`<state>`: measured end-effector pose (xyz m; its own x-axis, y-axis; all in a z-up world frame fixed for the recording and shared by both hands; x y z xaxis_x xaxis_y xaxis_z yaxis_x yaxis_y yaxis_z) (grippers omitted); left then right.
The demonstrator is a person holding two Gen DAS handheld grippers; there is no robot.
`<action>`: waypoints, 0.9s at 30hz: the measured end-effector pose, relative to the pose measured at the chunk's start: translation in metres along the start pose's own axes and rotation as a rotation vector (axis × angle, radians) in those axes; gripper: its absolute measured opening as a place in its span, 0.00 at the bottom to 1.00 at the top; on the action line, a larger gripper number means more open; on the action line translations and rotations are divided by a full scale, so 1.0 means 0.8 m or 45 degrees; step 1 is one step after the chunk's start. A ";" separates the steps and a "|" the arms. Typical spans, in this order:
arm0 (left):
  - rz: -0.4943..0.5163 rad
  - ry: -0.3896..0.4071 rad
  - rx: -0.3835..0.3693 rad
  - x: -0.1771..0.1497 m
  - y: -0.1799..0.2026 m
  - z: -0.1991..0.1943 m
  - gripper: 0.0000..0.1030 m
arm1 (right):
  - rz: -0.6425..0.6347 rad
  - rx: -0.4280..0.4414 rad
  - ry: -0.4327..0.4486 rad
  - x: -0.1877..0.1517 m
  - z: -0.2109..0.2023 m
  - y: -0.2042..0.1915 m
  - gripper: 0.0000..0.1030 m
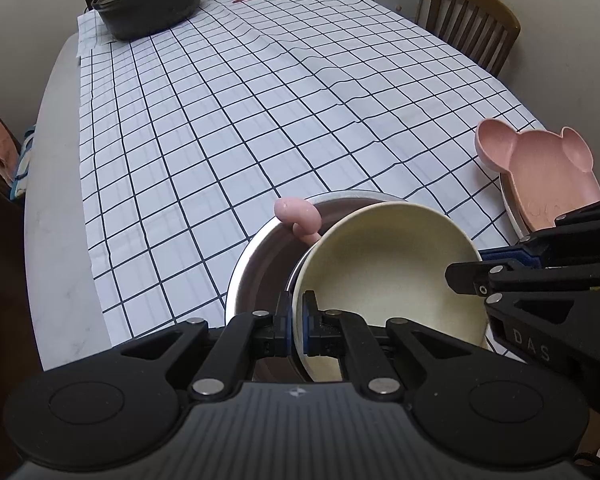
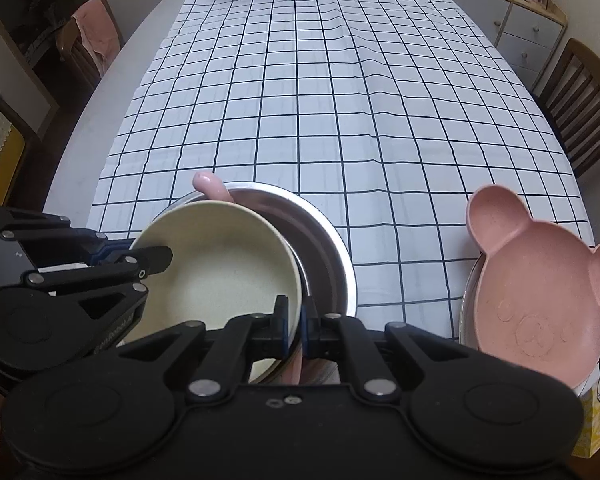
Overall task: Organize plates and bowls
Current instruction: 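Lower the cream bowl into the small steel bowl with both grippers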
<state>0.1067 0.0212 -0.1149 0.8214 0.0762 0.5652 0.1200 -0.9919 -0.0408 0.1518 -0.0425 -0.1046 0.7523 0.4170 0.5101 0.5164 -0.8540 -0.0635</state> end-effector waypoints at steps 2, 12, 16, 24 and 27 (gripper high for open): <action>0.008 -0.004 -0.006 0.000 0.001 0.000 0.04 | -0.006 0.004 -0.005 0.001 0.000 -0.002 0.11; -0.012 -0.017 -0.045 -0.002 -0.003 -0.001 0.04 | 0.021 0.046 0.000 0.004 -0.006 0.003 0.20; -0.006 -0.007 -0.050 -0.001 -0.003 -0.005 0.04 | 0.031 0.074 0.019 0.008 -0.012 0.002 0.24; -0.032 0.031 -0.080 0.001 -0.009 -0.022 0.07 | 0.070 0.118 0.047 0.009 -0.026 0.010 0.30; -0.036 0.054 -0.082 0.003 -0.010 -0.031 0.08 | 0.076 0.138 0.068 0.010 -0.033 0.012 0.33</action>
Point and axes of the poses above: each gripper's, at about its wrist camera, not at the fingertips, and z roughly the way its jaws point, y to its right, x to its top, the point moved 5 cm from there along z, roughly the way its jaws point, and after that the axes turned 8 degrees about y, right-handed, at the moved point
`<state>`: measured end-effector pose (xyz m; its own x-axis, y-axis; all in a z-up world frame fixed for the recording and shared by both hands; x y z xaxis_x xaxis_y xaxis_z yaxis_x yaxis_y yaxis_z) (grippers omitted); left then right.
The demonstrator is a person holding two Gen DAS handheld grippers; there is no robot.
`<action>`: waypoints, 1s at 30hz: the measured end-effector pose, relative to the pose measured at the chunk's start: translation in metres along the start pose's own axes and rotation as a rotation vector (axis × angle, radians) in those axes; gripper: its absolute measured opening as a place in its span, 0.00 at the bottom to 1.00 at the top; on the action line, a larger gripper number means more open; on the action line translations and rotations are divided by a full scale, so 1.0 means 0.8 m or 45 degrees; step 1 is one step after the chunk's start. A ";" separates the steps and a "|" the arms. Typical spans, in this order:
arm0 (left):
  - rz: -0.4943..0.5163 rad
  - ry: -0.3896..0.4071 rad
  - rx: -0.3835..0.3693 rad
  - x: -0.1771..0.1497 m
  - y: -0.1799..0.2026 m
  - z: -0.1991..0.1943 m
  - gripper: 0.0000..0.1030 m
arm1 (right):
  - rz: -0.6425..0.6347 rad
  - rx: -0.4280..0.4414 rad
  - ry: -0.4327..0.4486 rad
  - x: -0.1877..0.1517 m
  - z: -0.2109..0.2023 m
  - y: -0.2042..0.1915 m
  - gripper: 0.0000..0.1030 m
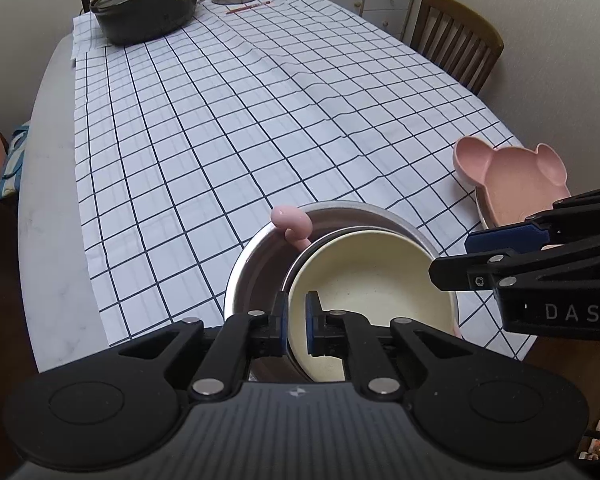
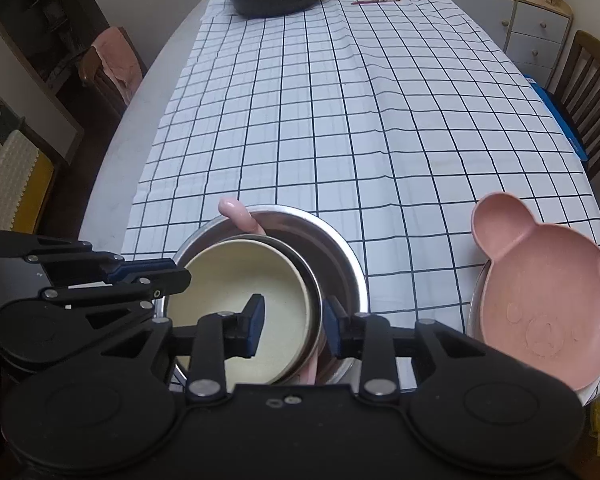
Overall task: Organize plates and bowls
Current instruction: 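Lower the cream bowl into the small steel bowl with both grippers, then open both grippers and release the cream bowl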
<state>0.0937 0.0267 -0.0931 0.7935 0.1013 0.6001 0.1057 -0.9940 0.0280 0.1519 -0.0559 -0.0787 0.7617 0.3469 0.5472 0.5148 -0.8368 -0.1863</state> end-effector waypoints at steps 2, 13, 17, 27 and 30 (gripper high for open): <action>-0.010 0.012 -0.008 0.001 -0.001 -0.005 0.08 | -0.003 0.003 0.015 0.001 -0.005 0.001 0.36; 0.001 0.110 -0.016 0.006 -0.003 -0.037 0.11 | -0.052 0.063 0.129 0.006 -0.040 0.000 0.50; -0.001 0.151 -0.019 0.004 -0.005 -0.046 0.34 | -0.070 0.088 0.191 0.009 -0.052 0.001 0.63; -0.058 0.267 0.001 -0.002 -0.025 -0.062 0.66 | -0.079 0.098 0.279 0.006 -0.063 0.012 0.91; -0.124 0.271 0.020 -0.009 -0.044 -0.060 0.66 | -0.058 0.100 0.267 0.001 -0.059 0.021 0.96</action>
Point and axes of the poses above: each gripper's, at about its wrist camera, not at the fingertips, and z roughly the way its jaws point, y to its right, x to its top, the point moved 5 cm from there along z, roughly the way its jaws point, and after that the axes turned 8 degrees about y, right-handed, at the moved point
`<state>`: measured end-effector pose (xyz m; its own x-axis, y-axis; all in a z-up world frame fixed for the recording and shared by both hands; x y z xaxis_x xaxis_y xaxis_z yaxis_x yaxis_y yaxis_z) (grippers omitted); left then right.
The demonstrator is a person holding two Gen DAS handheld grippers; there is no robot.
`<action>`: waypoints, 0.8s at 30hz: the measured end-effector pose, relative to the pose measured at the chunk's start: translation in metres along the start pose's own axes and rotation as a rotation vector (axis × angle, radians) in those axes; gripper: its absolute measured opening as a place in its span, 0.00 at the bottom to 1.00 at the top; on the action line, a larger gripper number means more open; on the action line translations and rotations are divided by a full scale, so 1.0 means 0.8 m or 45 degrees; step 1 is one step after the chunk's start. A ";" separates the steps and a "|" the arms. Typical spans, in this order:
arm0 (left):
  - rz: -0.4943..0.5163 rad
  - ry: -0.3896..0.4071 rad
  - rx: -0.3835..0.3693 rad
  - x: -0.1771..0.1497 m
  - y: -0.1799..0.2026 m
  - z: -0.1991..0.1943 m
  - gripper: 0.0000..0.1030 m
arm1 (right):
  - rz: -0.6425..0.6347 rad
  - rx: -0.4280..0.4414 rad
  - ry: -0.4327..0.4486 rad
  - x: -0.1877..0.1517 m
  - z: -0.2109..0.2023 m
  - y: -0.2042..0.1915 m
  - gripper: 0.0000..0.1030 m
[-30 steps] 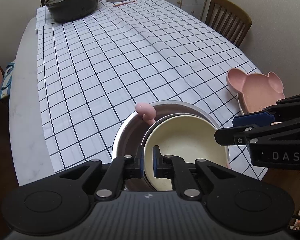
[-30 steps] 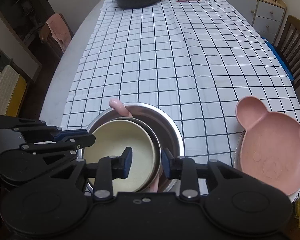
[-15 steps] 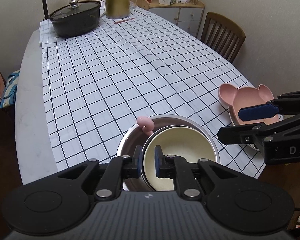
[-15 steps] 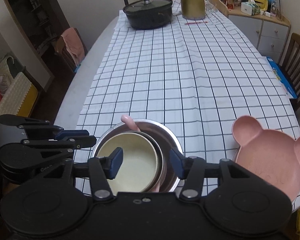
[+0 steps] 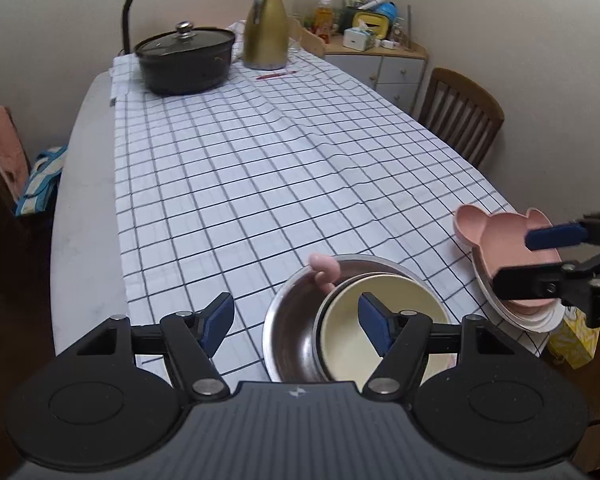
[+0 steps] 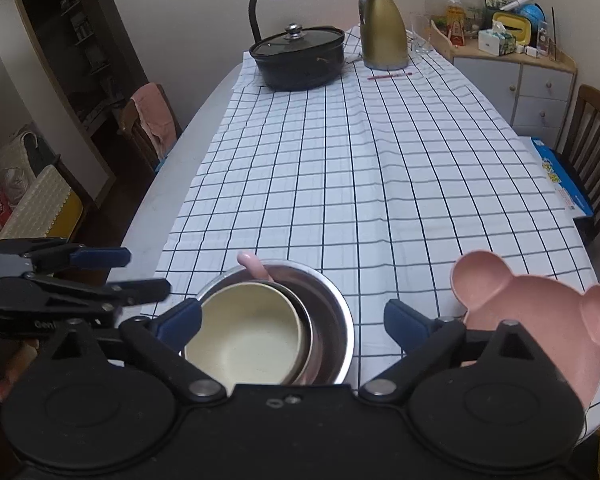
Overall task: Organize plates and bowls
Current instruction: 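Open both grippers and release the cream bowl, then move both grippers to the large steel bowl rim and close on it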
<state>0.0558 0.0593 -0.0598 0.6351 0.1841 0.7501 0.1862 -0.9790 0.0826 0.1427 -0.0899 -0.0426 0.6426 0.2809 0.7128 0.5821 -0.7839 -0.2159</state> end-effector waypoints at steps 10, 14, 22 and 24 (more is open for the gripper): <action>-0.086 -0.060 0.055 -0.044 -0.055 0.030 0.66 | 0.069 -0.104 -0.047 -0.037 0.021 0.054 0.93; -0.098 -0.105 0.036 -0.064 -0.061 0.048 0.66 | 0.094 -0.147 -0.086 -0.055 0.036 0.071 0.87; -0.137 -0.182 -0.004 -0.088 -0.061 0.073 0.66 | 0.136 -0.128 -0.181 -0.085 0.065 0.079 0.71; -0.135 -0.191 -0.005 -0.090 -0.061 0.078 0.66 | 0.137 -0.117 -0.192 -0.087 0.071 0.076 0.69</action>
Point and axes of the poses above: each gripper's, at about its wrist camera, not at the fingertips, and z roughly the way its jaws point, y to its right, x to its top, the point moved 5 cm from there along z, roughly the way its jaws point, and after that the axes turned 8 degrees about y, right-handed, at the moved point
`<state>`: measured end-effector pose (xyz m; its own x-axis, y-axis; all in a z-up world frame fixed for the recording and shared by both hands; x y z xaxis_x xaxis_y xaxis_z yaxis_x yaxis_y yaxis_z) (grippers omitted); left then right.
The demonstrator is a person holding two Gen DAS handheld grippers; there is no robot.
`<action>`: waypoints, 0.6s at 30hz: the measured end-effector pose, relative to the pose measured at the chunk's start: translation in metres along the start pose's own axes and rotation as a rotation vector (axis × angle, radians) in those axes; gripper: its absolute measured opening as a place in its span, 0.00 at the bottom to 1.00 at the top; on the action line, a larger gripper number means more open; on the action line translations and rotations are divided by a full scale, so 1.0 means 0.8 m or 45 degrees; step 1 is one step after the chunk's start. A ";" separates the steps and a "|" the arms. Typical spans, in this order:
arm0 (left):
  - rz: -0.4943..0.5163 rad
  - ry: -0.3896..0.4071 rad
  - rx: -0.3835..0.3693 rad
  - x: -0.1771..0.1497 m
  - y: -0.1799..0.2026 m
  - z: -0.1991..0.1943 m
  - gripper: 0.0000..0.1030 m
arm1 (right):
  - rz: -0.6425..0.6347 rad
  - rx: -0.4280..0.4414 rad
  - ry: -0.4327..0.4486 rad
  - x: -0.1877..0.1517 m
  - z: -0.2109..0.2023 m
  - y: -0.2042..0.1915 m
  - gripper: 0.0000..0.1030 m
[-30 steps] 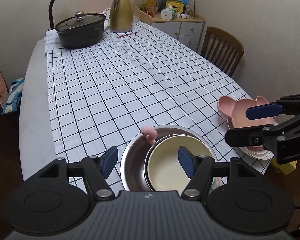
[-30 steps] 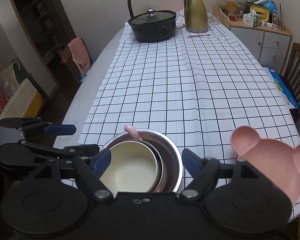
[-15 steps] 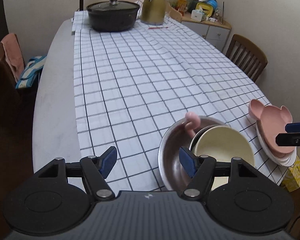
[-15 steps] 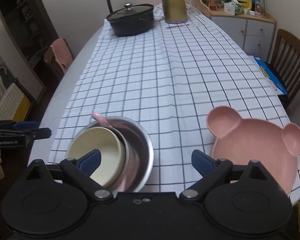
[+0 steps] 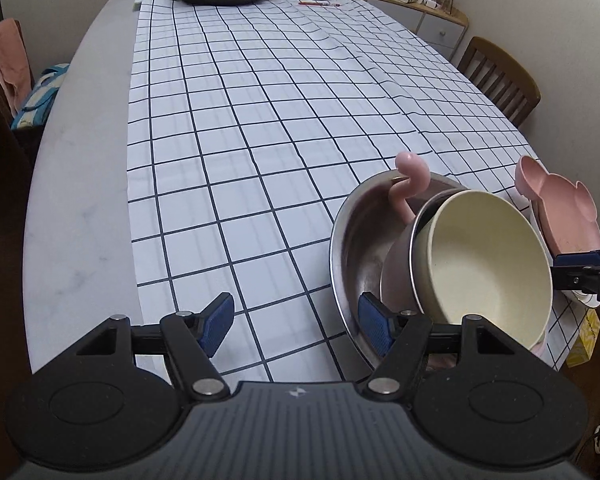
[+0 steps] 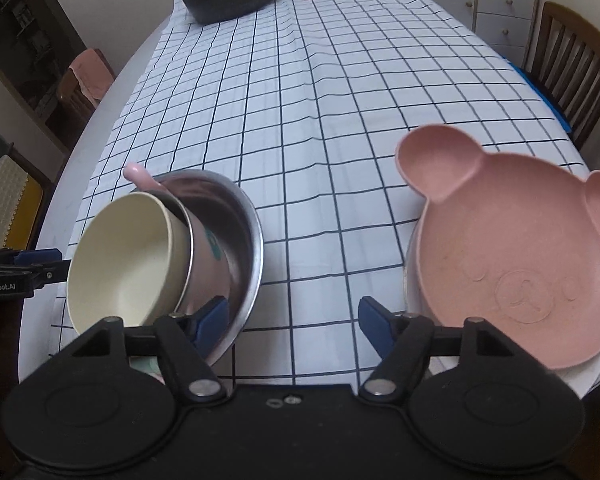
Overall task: Organize plates and bowls
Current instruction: 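Move both grippers to the large steel bowl rim and close on it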
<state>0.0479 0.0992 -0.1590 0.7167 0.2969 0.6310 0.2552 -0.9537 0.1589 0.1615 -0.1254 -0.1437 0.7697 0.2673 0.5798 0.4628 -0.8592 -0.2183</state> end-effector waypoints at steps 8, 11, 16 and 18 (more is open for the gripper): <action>-0.023 -0.047 -0.021 0.001 0.003 0.016 0.57 | 0.013 0.016 -0.050 -0.003 0.022 -0.008 0.50; -0.017 -0.063 -0.032 0.000 0.008 0.021 0.50 | 0.006 0.021 -0.061 -0.002 0.026 -0.012 0.45; -0.031 -0.093 -0.058 -0.001 0.016 0.029 0.34 | 0.008 0.043 -0.080 0.000 0.033 -0.019 0.36; -0.024 -0.102 -0.061 -0.001 0.020 0.032 0.30 | 0.007 0.046 -0.083 0.001 0.035 -0.021 0.34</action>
<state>0.0679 0.0851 -0.1762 0.7624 0.3158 0.5648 0.2391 -0.9485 0.2076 0.1668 -0.0985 -0.1619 0.7987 0.2913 0.5265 0.4730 -0.8448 -0.2502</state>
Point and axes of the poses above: each gripper's, at about its wrist camera, not at the fingertips, and z roughly the way its jaws point, y to its right, x to its top, the point moved 5 cm from there along z, roughly the way its jaws point, and after that the axes turned 8 degrees about y, right-handed, at the moved point
